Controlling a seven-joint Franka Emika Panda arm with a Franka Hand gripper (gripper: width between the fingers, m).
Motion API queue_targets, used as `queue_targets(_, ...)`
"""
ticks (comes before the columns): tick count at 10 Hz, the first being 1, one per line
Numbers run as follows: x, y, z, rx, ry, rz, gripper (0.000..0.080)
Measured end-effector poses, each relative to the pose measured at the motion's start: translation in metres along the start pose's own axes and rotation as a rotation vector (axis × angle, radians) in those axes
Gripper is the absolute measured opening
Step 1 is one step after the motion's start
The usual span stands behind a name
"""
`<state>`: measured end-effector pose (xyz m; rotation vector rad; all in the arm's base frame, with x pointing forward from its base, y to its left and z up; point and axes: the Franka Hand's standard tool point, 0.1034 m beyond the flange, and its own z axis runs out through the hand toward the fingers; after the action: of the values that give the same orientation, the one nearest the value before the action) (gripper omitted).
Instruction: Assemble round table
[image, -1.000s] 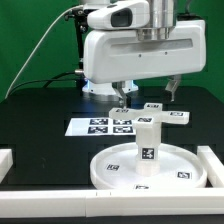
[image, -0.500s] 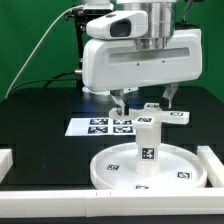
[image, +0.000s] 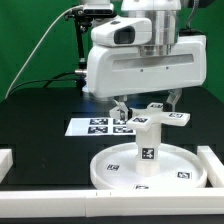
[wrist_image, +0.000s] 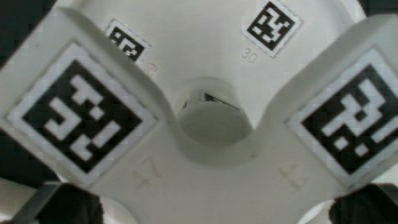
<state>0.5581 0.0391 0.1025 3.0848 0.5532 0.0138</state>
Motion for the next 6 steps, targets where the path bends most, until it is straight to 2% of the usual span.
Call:
queue_targets(1, -0.0001, 0.0002, 0.0, 0.0, 0.0, 0.016, 0.0648)
queue_targets(3, -0.0002, 0.0007, 0.0001, 0.0, 0.0, 0.033, 0.0439)
queue_targets(6, 0.004, -0.0015, 0.0001, -0.009, 0.015, 0.278, 0.0439)
